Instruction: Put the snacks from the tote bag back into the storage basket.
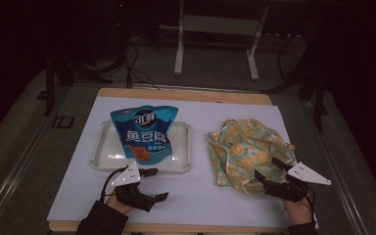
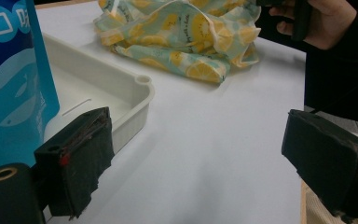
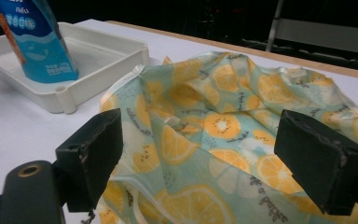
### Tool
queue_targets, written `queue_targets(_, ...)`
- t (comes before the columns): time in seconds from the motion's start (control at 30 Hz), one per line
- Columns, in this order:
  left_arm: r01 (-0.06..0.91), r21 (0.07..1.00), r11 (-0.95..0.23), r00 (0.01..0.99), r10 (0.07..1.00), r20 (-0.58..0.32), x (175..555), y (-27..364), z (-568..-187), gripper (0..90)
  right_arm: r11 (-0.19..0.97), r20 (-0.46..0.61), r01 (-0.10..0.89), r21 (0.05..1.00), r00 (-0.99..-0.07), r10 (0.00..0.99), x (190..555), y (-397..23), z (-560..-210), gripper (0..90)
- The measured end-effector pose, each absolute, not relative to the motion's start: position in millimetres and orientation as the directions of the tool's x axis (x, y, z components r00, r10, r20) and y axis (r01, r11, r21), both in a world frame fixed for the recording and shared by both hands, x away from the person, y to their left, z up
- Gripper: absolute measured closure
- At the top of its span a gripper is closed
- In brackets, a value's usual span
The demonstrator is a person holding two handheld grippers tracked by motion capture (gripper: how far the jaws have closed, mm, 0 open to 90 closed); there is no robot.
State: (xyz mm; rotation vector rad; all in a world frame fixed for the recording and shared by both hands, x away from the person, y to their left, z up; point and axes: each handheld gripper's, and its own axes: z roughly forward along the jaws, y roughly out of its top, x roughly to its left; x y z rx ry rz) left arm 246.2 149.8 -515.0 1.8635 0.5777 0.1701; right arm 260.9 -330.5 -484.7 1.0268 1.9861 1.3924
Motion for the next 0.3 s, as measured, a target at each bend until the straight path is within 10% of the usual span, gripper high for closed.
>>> queue_targets(0.3, 0.303, 0.917, -0.258, 0.870, 0.468, -0.155, 245.7, 149.3, -514.2, 9.6, 0.171, 0.040, 0.299, 0.939, -0.589, 0.807, 260.5, -331.7, -483.1, 15.4)
